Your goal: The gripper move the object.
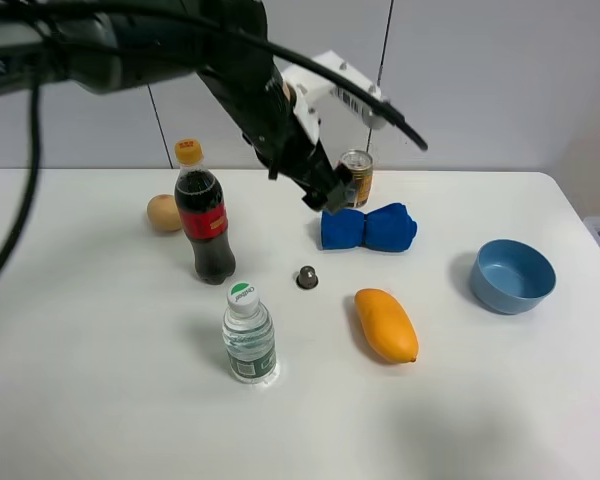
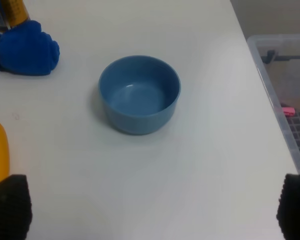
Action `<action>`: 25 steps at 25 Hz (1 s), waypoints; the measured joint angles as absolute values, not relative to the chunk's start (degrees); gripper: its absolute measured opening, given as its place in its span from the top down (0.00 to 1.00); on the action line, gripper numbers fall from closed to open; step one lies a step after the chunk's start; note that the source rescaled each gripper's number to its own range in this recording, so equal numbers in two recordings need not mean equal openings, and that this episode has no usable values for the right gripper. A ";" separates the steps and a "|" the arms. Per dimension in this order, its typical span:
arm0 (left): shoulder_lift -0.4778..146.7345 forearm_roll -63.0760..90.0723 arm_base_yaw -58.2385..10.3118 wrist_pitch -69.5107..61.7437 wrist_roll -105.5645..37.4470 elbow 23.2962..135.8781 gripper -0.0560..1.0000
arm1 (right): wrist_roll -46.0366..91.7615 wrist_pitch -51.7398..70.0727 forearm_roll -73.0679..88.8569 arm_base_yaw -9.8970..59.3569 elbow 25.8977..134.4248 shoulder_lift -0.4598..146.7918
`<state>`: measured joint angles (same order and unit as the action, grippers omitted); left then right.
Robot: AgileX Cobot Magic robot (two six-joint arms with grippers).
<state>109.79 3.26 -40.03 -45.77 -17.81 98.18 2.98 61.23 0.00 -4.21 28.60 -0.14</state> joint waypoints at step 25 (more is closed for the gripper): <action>84.11 -4.91 1.87 -46.57 -14.02 84.94 0.01 | 2.98 61.23 -0.30 -4.21 28.60 -0.14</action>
